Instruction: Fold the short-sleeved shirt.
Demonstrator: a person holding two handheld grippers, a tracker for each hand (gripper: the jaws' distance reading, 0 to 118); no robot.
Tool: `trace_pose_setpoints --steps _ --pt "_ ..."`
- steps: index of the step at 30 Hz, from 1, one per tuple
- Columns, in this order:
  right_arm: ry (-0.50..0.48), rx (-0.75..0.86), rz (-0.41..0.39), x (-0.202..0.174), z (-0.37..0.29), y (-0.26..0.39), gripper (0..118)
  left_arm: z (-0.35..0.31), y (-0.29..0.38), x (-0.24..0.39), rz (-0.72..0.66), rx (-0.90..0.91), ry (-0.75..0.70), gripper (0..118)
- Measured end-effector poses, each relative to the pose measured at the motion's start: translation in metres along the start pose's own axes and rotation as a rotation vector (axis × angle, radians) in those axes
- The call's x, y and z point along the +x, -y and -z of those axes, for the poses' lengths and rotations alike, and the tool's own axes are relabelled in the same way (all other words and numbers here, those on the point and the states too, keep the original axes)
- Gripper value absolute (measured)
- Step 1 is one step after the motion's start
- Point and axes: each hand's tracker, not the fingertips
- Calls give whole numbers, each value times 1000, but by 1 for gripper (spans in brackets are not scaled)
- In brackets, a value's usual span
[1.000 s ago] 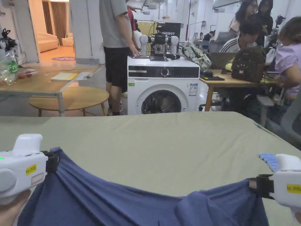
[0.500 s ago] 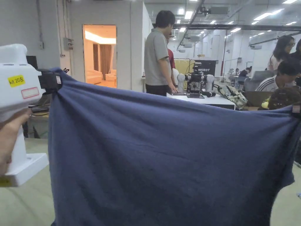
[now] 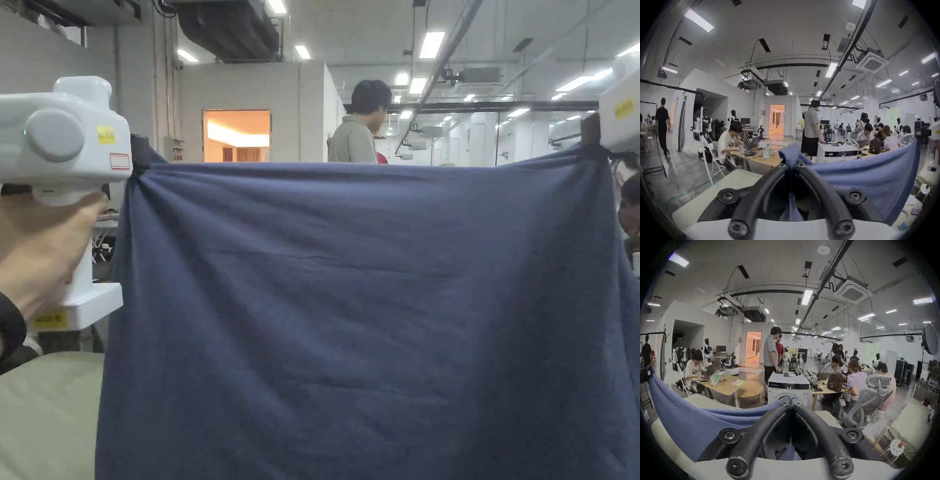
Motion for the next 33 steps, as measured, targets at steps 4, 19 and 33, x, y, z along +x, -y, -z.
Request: trace_pose_setpoints --steps 4,19,33 --pt "5 23 12 -7 31 -17 0 29 4 2 -3 -6 -11 0" --pt "54 73 36 -11 78 -18 0 85 34 32 91 -36 -25 0" --pt "-75 -173 126 14 42 164 0 34 194 33 -29 -321 134 0"
